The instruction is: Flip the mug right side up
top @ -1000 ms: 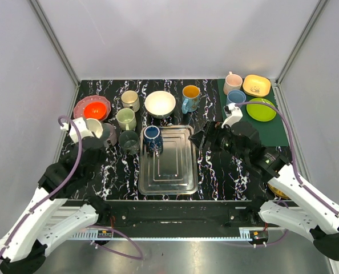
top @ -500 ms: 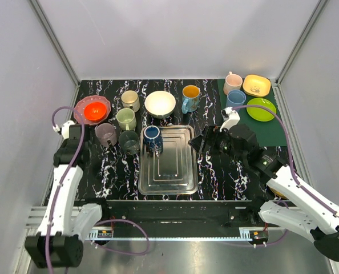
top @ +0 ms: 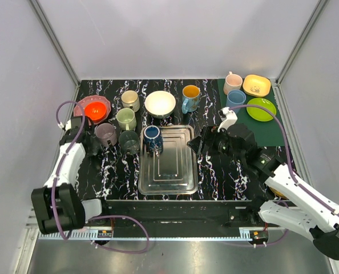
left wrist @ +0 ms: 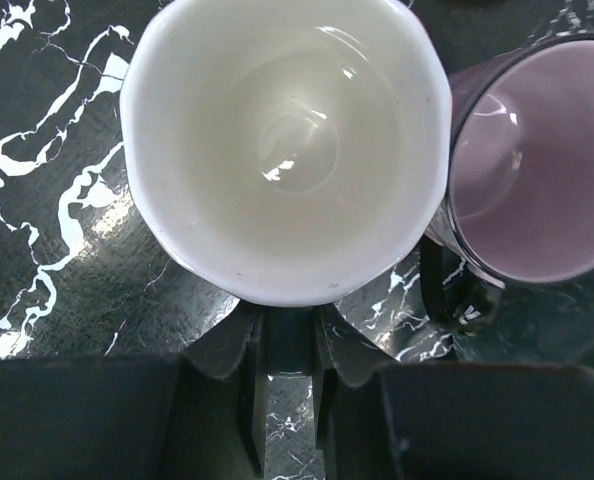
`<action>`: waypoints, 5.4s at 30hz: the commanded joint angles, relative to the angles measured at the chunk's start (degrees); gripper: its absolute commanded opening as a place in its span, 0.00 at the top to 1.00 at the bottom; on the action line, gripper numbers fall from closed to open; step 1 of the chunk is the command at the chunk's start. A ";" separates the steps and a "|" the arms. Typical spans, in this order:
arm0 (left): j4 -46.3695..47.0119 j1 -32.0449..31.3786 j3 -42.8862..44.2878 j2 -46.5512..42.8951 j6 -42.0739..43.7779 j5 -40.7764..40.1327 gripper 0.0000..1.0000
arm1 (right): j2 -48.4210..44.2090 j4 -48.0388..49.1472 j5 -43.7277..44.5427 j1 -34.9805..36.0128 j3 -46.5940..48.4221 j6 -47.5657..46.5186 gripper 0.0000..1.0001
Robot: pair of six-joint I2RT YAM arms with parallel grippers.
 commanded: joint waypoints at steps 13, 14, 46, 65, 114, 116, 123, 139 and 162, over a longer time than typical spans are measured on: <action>4.19 0.89 -0.18 0.03 2.23 -5.51 0.38 | 11.93 -2.52 0.94 -0.14 4.25 -0.91 0.08; 3.75 0.81 -0.53 -1.81 2.32 -5.77 0.34 | 13.17 -2.52 1.29 -0.05 4.61 -0.91 0.09; -11.02 -8.42 -3.25 -30.74 -15.52 -9.64 0.01 | 69.60 -13.32 20.89 13.75 51.45 10.86 0.30; -10.05 -10.71 -5.10 -31.10 -15.00 -7.71 0.01 | 75.77 -18.34 25.02 12.17 55.95 9.90 0.65; -6.01 -10.97 -4.14 -35.39 -11.83 5.29 0.13 | 43.53 -8.59 23.71 11.47 33.98 3.92 1.00; -4.44 -11.23 -3.70 -36.89 -11.40 10.97 0.13 | 35.65 -4.99 20.20 11.03 28.71 4.71 1.00; 14.34 -12.46 -9.13 -39.97 -19.64 45.25 0.04 | 15.39 19.52 -5.86 3.91 10.25 11.82 1.00; 63.66 -36.45 -12.40 -24.26 -28.36 50.48 0.09 | 12.13 54.17 -24.55 -2.77 -0.75 24.57 1.00; 97.87 -40.15 -13.54 -7.28 -41.98 38.61 0.62 | 10.11 59.36 -26.22 -3.21 -6.64 25.81 1.00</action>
